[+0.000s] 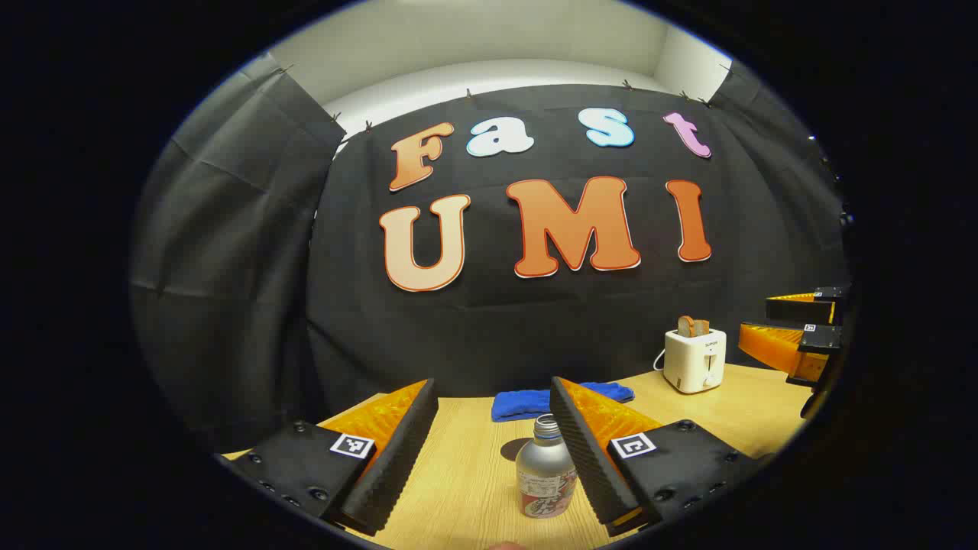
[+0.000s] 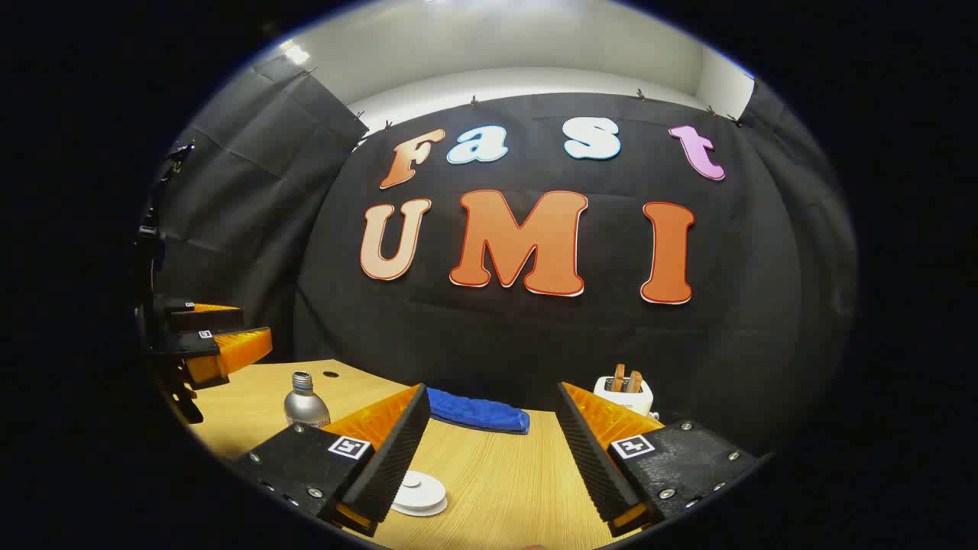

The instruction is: Open the teacup lid with one hand, grasp the water bottle and pour water into the teacup with the other hand; after pouring, place the water bottle on the coaster and then close the teacup lid.

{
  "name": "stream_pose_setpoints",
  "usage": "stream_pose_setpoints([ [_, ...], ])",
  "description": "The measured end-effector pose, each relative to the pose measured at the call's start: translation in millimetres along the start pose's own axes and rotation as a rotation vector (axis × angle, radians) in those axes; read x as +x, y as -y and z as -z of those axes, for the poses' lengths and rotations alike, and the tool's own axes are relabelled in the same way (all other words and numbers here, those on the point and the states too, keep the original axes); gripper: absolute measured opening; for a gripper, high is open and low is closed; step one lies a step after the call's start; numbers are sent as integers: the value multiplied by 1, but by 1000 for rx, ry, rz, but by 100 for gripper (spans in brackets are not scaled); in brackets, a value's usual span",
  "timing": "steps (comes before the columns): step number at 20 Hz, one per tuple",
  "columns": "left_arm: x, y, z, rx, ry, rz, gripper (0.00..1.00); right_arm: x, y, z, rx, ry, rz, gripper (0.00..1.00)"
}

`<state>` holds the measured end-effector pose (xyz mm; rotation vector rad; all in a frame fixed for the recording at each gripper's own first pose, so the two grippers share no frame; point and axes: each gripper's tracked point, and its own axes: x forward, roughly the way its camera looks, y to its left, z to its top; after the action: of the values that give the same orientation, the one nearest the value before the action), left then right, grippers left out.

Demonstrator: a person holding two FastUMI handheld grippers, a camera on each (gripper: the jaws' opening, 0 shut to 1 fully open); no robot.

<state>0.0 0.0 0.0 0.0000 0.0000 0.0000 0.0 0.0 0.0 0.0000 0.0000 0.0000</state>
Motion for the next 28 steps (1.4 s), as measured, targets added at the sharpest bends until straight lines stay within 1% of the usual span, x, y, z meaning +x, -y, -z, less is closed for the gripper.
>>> stream_pose_setpoints([
  [4, -1, 1, 5, -20, -13, 1, 100, 0, 3, 0, 4, -3, 6, 98],
  [7, -4, -1, 8, -6, -21, -12, 100, -2, 3, 3, 8, -6, 3, 98],
  [13, -4, 1, 10, -3, -22, -11, 100, -1, -2, 18, 14, -43, -13, 98],
  [14, -4, 1, 12, 1, -24, -12, 97, 1, -2, 21, 17, -53, -14, 98],
  [15, -4, 1, 15, 4, -29, -12, 100, 2, -4, 25, 22, -61, -19, 98],
  [16, -4, 2, 16, 7, -35, -12, 97, 5, -5, 28, 27, -68, -23, 97],
  [17, -4, 2, 20, 9, -42, -12, 100, 7, -8, 33, 35, -78, -34, 95],
  [18, -3, 3, 23, 11, -49, -11, 100, 7, -13, 41, 43, -96, -48, 96],
  [19, -4, 3, 27, 12, -57, -11, 100, 9, -19, 47, 51, -109, -65, 93],
  [23, -4, 6, 43, 4, -86, -2, 100, 18, -39, 85, 64, -212, -122, 87],
  [26, -4, 12, 57, -4, -111, 20, 100, 19, -55, 110, 59, -277, -172, 86],
  [27, -3, 13, 64, -1, -121, 26, 98, 20, -61, 119, 47, -298, -192, 86],
  [28, -2, 15, 67, -2, -125, 35, 94, 22, -68, 126, 40, -308, -207, 86],
])
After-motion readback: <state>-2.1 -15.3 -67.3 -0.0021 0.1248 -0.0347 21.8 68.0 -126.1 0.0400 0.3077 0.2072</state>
